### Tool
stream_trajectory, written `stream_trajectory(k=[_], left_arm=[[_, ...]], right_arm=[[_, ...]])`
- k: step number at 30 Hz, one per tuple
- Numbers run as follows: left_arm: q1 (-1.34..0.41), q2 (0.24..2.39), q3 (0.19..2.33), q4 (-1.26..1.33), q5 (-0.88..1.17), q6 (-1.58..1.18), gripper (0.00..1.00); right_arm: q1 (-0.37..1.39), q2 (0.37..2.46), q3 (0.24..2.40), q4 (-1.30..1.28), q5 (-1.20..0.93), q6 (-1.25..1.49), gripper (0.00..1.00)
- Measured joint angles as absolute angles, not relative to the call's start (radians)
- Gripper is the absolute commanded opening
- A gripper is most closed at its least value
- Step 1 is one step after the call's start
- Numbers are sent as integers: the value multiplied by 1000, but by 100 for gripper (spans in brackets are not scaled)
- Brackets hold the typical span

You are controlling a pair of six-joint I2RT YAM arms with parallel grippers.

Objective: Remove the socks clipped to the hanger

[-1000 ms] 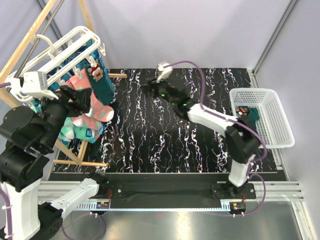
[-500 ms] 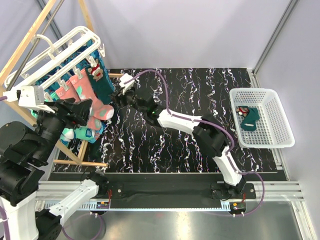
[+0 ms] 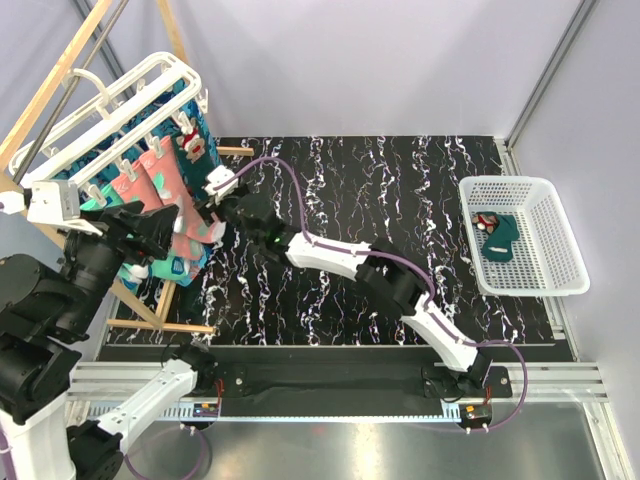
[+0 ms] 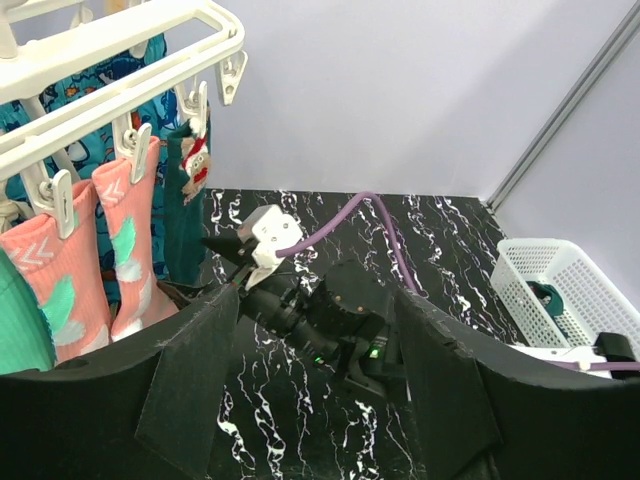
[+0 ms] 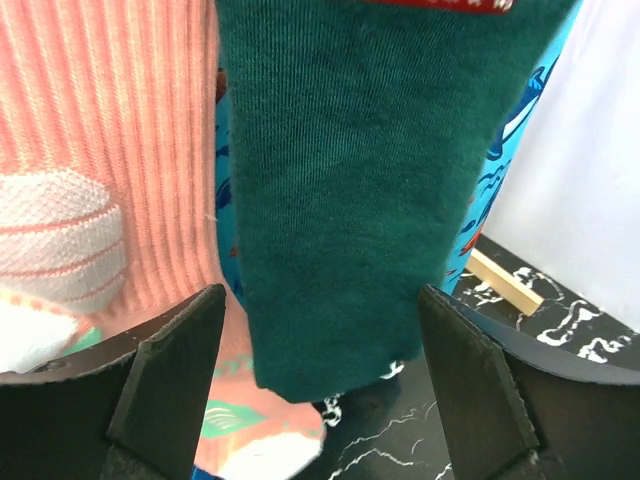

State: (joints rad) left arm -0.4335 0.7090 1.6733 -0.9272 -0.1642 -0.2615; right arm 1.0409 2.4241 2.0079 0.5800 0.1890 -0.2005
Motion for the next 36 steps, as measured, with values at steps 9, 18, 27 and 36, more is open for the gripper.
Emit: stream_trajectory(k=[9, 18, 27, 36], left_arm=[[-434, 700, 1681, -930, -164, -262, 71], [-434, 764, 1770, -956, -245, -289, 68], [-434, 1010, 1905, -968, -384, -334, 69], [-433, 1153, 1915, -914, -462, -337, 75]], right_arm=[[1048, 2506, 2107, 587, 356, -297, 49], [1047, 2495, 2036, 672, 382, -332, 0], [1044, 2351, 1803, 738, 368, -335, 0], [996, 2167, 1699, 727, 192, -215, 0]])
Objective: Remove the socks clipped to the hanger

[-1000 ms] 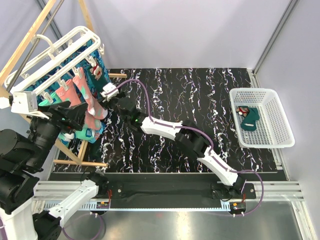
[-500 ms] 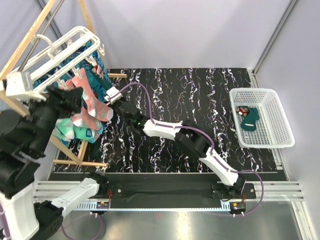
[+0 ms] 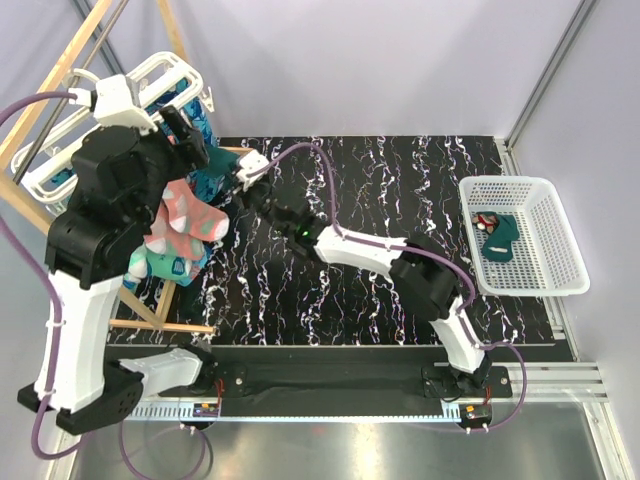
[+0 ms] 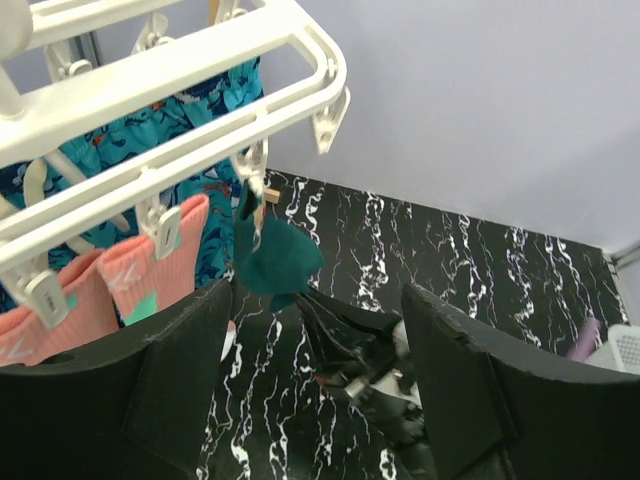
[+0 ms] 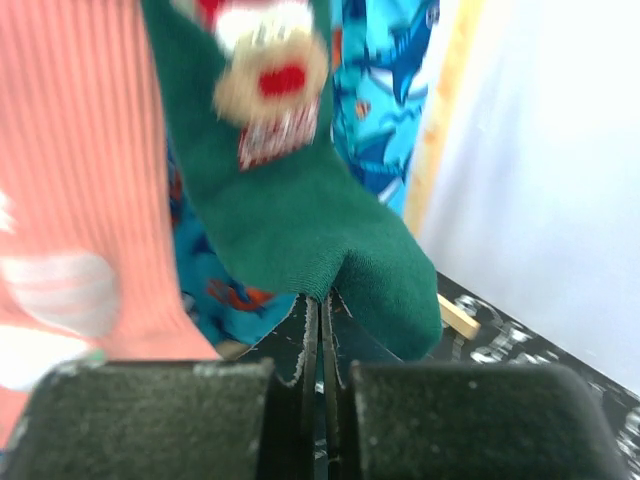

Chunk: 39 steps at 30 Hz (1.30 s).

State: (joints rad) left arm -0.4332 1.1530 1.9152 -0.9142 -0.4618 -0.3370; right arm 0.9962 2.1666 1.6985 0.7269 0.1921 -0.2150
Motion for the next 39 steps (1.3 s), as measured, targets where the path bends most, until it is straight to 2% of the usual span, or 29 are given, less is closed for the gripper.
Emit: stream_trajectory(k=[13, 22, 39], left_arm=[[-318, 1360, 2030, -918, -461, -416, 73], [-317, 1361, 1971, -877, -496, -432, 68], [-317, 1379, 1856, -741, -656, -466, 65]], right_arm=[[864, 2080, 1650, 684, -127, 83, 0], [860, 1988, 1473, 723, -183, 163, 0], [859, 1964, 1455, 767, -215, 196, 0]])
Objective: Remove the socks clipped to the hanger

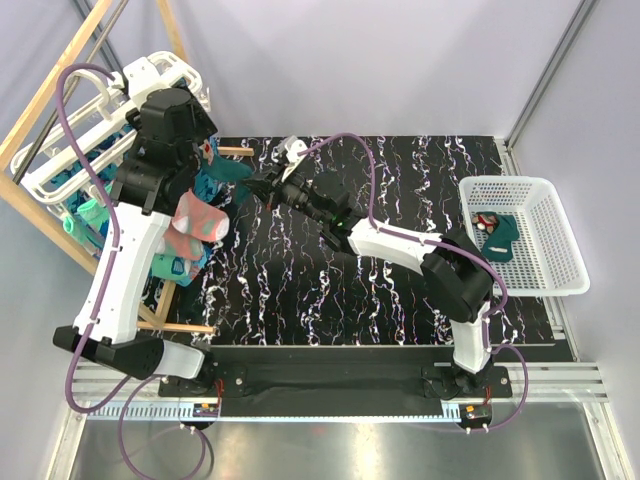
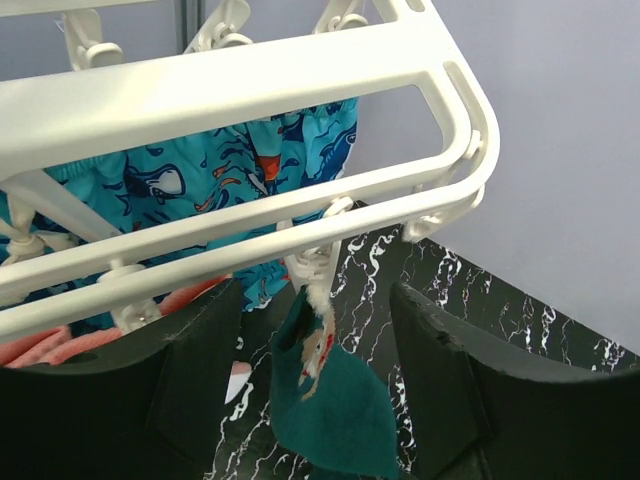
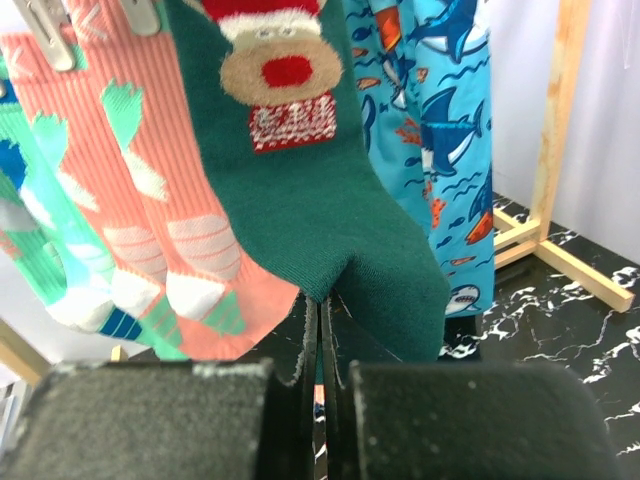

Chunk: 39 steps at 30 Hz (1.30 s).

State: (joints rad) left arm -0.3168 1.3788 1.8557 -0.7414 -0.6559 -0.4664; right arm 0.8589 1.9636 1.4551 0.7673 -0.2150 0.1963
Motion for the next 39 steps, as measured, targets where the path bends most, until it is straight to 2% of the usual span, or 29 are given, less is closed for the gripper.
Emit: stream_trajectory(k=[22, 39], left_arm=[[-317, 1413, 1773, -614, -750, -469, 49], [-317, 1378, 1772, -573, -762, -462, 51]], right_arm=[[857, 1938, 1412, 789, -228, 200, 0], [857, 1931, 1406, 793, -228, 204, 0]])
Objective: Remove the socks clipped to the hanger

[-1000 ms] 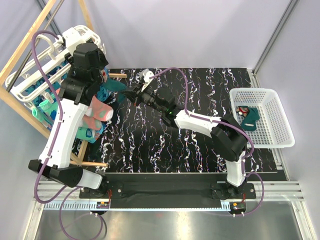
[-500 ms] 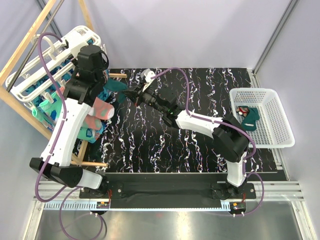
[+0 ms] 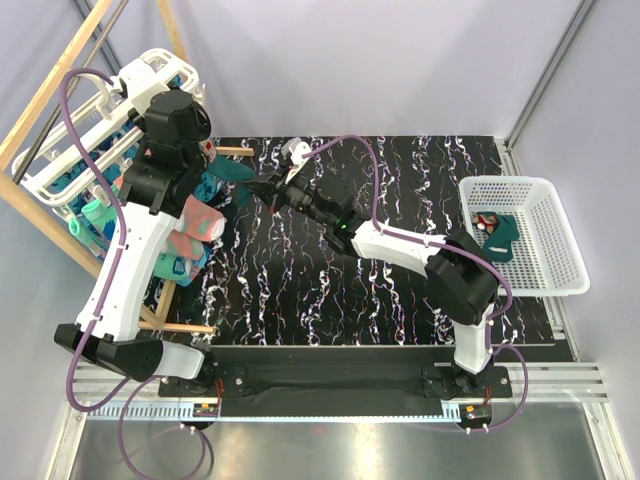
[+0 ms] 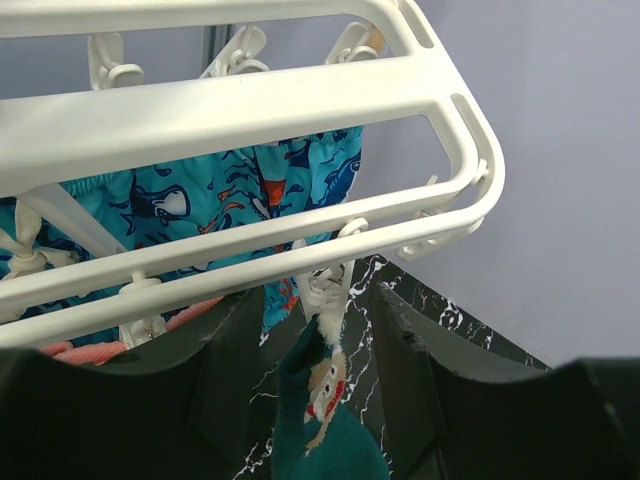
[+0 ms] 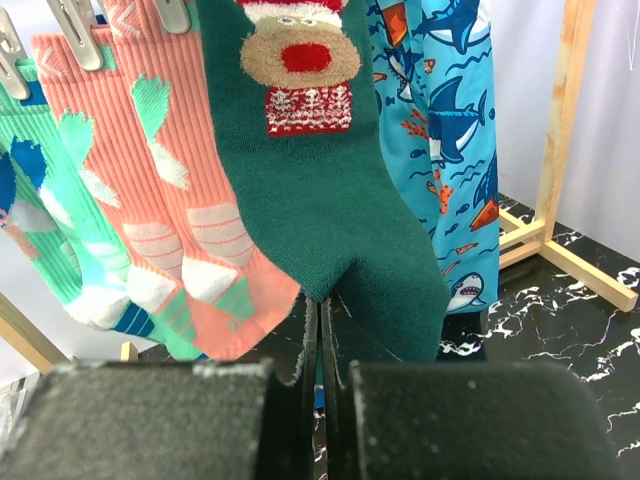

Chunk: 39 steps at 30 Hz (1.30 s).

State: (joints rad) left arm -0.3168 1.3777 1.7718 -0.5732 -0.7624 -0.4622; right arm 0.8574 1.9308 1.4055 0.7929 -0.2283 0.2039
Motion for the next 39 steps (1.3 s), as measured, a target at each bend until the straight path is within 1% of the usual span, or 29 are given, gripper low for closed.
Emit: stream_trajectory(k=[11, 18, 27, 30, 34, 36, 37, 38, 39], left_arm=[[-316, 1378, 1769, -569, -765, -463, 50], [-318, 1359, 1702, -537, -770, -501, 56], [-324, 1348, 1673, -509, -804, -540, 55], [-324, 1348, 1673, -496, -810, -542, 52], [-324, 1348, 1673, -484, -812, -543, 45], [-324, 1348, 1673, -476, -812, -544, 36], [-324, 1348, 1673, -474, -813, -542, 29], [-324, 1348, 1673, -471, -813, -541, 14], [-325, 1348, 1673, -466, -812, -543, 8]], right_arm=[[857, 1924, 1396, 797, -229, 207, 0], [857, 1920, 1396, 803, -231, 213, 0], [857, 1917, 1376, 812, -231, 214, 0], [857, 1917, 1373, 815, -231, 214, 0], [857, 1914, 1370, 819, -231, 215, 0], [857, 1914, 1370, 820, -231, 215, 0], [857, 1914, 1369, 820, -231, 215, 0], [857, 1914, 1369, 820, -231, 215, 0], [857, 1914, 1368, 822, -231, 215, 0]])
